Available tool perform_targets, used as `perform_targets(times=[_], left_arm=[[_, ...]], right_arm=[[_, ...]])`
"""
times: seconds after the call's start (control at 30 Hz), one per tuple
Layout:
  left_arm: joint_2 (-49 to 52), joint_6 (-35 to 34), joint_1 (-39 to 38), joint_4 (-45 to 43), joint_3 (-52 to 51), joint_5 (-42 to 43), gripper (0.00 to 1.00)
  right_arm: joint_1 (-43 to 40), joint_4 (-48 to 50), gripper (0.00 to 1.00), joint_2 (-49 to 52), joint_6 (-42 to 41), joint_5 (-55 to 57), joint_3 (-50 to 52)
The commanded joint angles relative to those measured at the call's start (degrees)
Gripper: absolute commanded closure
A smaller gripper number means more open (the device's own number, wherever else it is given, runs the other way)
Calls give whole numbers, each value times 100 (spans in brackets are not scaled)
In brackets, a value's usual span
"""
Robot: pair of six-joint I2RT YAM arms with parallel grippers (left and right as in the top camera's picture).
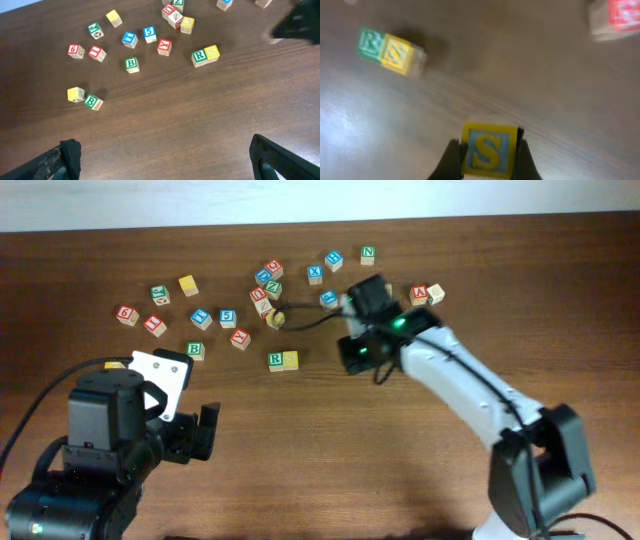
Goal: Spell out RSS
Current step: 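Carry the second S block and lower it right of the first S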
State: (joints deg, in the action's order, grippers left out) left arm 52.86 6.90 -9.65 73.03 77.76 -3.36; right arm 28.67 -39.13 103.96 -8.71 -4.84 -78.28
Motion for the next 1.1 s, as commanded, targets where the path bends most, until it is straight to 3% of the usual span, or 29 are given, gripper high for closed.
perform_targets(times=[0.0, 0.5, 1.07], left_arm=[[-33, 96, 31, -7, -11, 61, 1], [-33, 94, 28, -7, -11, 61, 1], [-33, 96, 28, -7, -11, 61, 1]], right_arm=[[415, 796, 96, 238, -310, 367, -2], [623, 1845, 96, 1392, -990, 463, -4], [776, 2118, 96, 1449, -1329, 772, -4]])
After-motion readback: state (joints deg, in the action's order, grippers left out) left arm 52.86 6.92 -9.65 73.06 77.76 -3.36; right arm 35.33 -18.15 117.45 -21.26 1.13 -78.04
